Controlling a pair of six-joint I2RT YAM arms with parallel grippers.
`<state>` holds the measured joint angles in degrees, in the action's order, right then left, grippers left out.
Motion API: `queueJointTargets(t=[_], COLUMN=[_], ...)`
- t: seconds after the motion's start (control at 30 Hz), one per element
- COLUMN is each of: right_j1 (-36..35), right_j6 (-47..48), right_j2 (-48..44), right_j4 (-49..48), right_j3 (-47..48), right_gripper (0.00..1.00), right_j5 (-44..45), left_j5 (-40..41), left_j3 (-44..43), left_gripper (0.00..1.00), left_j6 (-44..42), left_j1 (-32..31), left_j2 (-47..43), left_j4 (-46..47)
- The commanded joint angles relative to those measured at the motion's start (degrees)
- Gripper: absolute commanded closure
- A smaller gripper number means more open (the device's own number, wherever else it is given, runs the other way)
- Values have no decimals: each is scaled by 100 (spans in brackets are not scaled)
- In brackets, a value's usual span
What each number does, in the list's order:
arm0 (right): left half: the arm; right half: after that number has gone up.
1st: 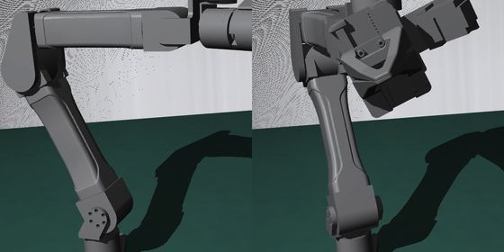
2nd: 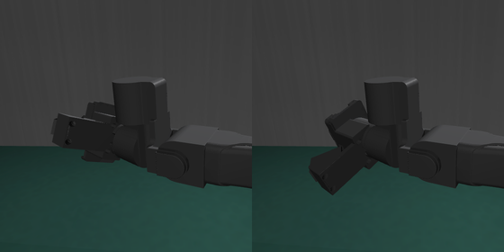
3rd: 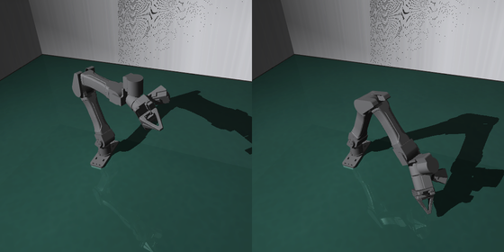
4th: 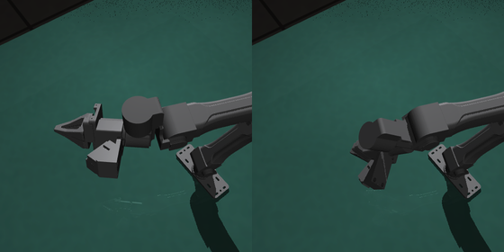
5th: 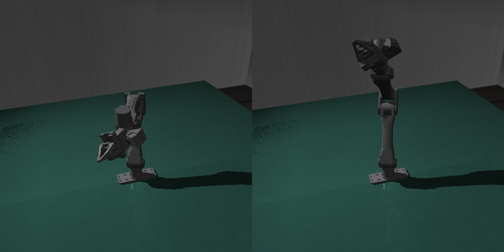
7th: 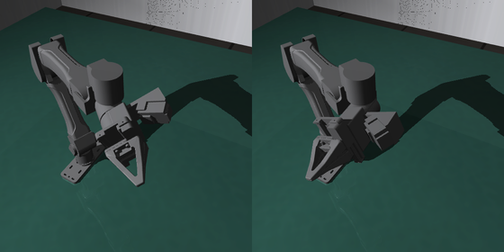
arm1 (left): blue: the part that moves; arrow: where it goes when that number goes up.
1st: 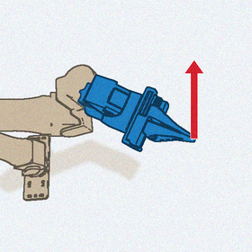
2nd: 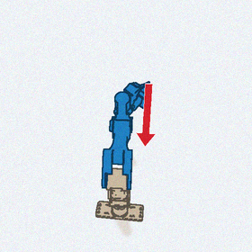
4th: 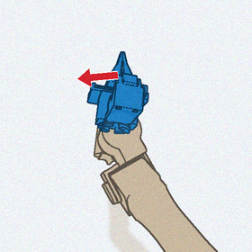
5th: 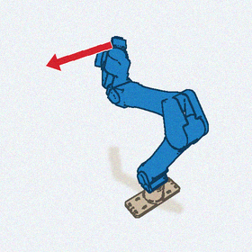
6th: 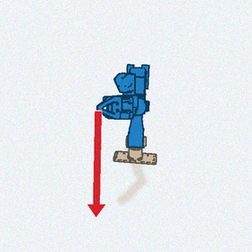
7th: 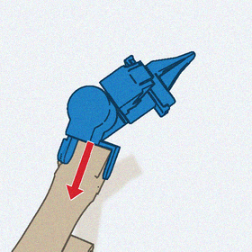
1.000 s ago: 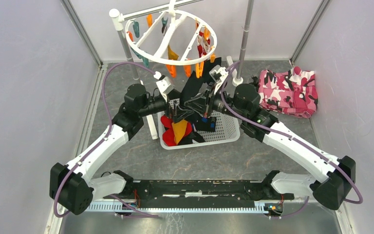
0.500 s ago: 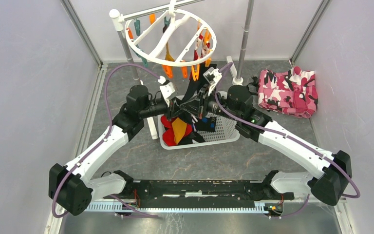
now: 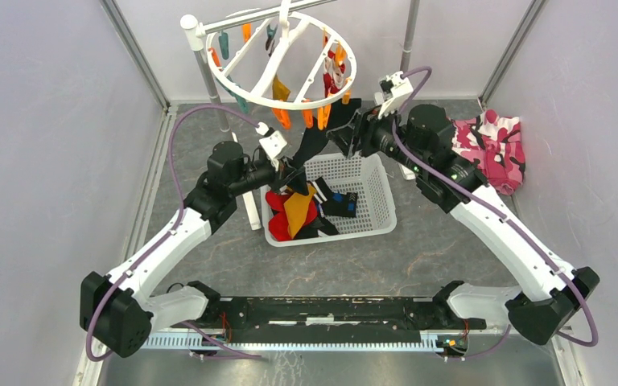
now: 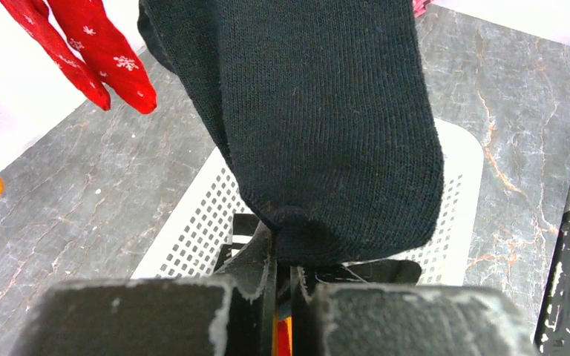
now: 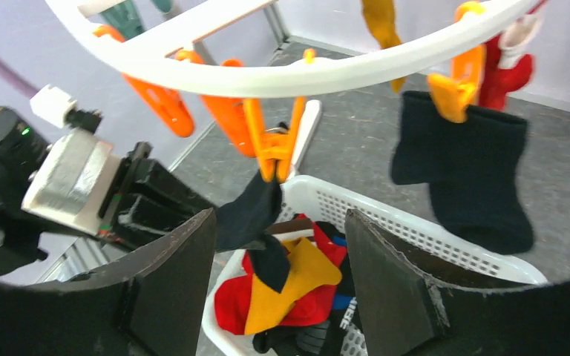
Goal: Remove the socks clipped to the hanger
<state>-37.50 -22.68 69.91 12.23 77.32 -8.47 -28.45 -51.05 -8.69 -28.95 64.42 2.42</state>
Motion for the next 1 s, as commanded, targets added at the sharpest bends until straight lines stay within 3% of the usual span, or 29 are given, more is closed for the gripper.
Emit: queueJointTargets(t=[0.0, 0.17, 0.63, 0.73, 0.93, 0.97], right_j1=[111, 131, 130, 128, 128, 129], right_j6=[118, 97, -211, -237, -268, -287], right_j2=[185, 631, 1248, 1317, 1253, 1258], right_j4=[245, 83, -583, -670, -861, -901], right_j3=[499, 970, 1174, 1204, 950, 935], right_gripper=[31, 34, 43, 56, 97, 100], right_j5=[232, -7, 68, 117, 104, 84], left_j5=[101, 63, 198, 285, 349, 349], left_j3=[60, 60, 224, 366, 424, 436], left_gripper=[98, 98, 97, 96, 96, 96], left_j6=[-163, -161, -268, -301, -241, -229], left_j1=[19, 19, 20, 8, 12, 8], left_j2=[-191, -219, -123, -109, -106, -101], left_j4=[126, 84, 119, 161, 321, 352])
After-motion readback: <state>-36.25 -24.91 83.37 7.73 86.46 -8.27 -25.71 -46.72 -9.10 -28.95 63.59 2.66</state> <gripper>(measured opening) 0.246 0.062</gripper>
